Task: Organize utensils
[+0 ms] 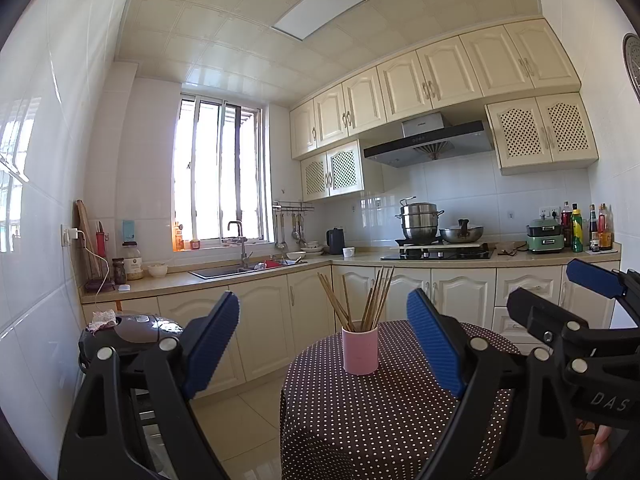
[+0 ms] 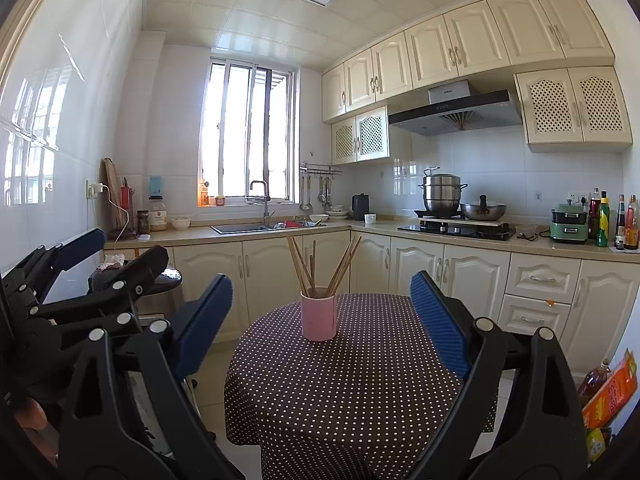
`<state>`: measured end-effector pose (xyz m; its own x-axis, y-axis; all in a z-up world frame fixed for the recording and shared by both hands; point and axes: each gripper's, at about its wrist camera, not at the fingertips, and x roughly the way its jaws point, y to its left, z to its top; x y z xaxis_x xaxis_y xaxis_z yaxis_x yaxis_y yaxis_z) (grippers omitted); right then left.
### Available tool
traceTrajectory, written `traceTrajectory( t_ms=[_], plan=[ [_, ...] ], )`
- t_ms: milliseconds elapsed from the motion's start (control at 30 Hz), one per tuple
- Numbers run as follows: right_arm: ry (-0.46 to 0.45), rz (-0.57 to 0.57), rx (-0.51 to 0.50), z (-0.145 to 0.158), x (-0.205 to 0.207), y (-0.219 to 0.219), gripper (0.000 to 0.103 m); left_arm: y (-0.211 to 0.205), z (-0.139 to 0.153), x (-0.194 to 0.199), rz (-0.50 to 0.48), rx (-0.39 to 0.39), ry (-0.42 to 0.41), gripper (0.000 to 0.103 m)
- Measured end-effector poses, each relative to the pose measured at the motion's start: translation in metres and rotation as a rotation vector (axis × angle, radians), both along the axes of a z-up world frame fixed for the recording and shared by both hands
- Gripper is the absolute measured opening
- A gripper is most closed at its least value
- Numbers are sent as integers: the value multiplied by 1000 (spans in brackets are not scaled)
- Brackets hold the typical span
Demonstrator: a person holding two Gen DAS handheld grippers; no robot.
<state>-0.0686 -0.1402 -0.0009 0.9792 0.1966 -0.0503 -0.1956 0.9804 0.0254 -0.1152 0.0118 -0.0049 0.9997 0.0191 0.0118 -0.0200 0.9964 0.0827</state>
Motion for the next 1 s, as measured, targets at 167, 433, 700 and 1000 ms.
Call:
traceTrajectory(
  t_ms=[167,433,700,1000],
  plan=[
    [1,-1,0,0,0,0,89,0,1,2,0,0,1,84],
    [5,-2,-1,-2,-3,1,89,4,-2,3,0,0,4,84],
    [0,-13,-32,-1,4,4,91,12,-8,13,3,-10,20,84],
    [21,-4,-40,-8,32,4,93,13,-14,41,18,13,48,84]
  ],
)
